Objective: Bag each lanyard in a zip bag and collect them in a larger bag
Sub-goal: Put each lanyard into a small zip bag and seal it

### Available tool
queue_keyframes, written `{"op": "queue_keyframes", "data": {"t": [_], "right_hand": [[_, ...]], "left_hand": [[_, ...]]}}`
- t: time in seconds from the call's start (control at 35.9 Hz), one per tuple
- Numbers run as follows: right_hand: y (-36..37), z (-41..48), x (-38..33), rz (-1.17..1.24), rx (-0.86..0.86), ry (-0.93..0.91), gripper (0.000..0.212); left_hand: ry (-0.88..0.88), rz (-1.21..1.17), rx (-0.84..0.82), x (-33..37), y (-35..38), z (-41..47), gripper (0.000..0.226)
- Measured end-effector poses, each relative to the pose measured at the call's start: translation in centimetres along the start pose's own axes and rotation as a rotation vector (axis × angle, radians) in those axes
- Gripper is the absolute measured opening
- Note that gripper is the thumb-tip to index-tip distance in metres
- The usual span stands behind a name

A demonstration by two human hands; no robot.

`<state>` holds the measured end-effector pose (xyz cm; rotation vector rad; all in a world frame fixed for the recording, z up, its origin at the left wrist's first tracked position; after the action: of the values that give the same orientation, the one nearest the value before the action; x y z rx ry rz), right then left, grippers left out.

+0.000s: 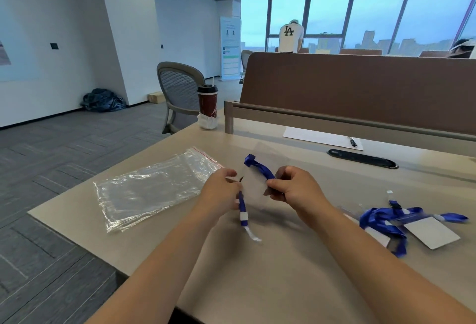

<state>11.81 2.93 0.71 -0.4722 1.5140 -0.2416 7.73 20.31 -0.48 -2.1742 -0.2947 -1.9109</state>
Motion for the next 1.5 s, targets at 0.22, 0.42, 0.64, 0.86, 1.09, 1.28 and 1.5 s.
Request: {"op": "queue_keyframes", "data": {"t": [0.22, 0.42, 0.64, 0.86, 1.09, 1.28, 1.5], "right_hand": [[-0.9, 0.5, -0.4, -0.036, 0.009, -0.028, 0.004], [-2.4, 0.1, -1.7, -0.184, -0.021, -0.143, 0.001], [-4.9, -0.5, -3.9, -0.410, -0.150, -0.261, 0.009], [-7.1, -0.4, -4.2, -0.376, -0.066, -0.262, 0.008], [-8.0, -0.1, -3.4, -0.424, -0.020, -0.236, 0.006], [-7.4, 0.7, -2.4, -0.526, 0.061, -0.209, 0.005], [-5.6, 0.7, -1.1, -0.369, 0.153, -0.127, 0.004]], "left_hand": [[-0.017, 0.007, -0.052, -1.1, -0.7, 0.8, 0.019], [0.060, -0.019, -0.064, -0.3, 0.2, 1.2, 0.043], [0.022, -0.316, -0.152, 1.3, 2.0, 1.4, 0.029], [-0.038, -0.031, -0.322, 1.0, 4.4, 0.6, 0.039], [0.046, 0.199, -0.283, 0.8, 3.4, 0.2, 0.015], [0.132, 0.186, -0.080, 3.2, 2.1, 0.5, 0.012], [0.163, 0.050, -0.163, 4.3, 4.3, -1.1, 0.006]]}}
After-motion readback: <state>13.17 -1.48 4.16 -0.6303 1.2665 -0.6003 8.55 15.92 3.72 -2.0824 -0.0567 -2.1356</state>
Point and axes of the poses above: each hand's wrist, its own z-axis towards the middle knuckle, its own y-axis out of the palm, x = y × z, the point moved 7 cm from there along z, towards the middle knuckle, and after that the axes turned 11 degrees about -z, right-handed, at the moved point
